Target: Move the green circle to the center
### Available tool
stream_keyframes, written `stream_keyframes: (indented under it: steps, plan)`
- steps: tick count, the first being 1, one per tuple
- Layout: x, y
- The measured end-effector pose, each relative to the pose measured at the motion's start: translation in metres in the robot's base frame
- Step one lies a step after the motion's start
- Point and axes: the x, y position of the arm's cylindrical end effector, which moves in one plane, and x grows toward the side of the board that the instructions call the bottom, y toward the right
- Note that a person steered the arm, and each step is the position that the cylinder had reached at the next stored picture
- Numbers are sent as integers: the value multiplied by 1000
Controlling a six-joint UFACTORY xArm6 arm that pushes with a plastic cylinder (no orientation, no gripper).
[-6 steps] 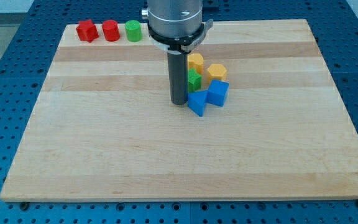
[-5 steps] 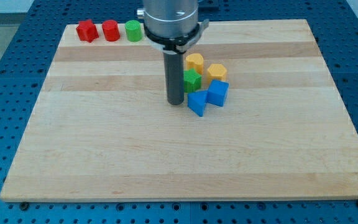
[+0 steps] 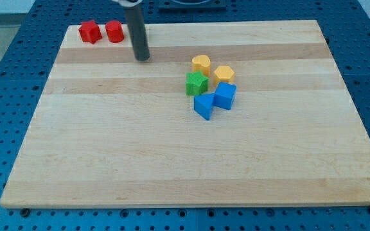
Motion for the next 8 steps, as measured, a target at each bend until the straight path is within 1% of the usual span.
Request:
stream_keyframes:
  steps: [1,2,3,4,6,8]
  plan:
    - [-27,36]
    - [-67,53]
    - [-97,53]
    - [-97,40]
    - [-98,-14]
    - [-97,-28]
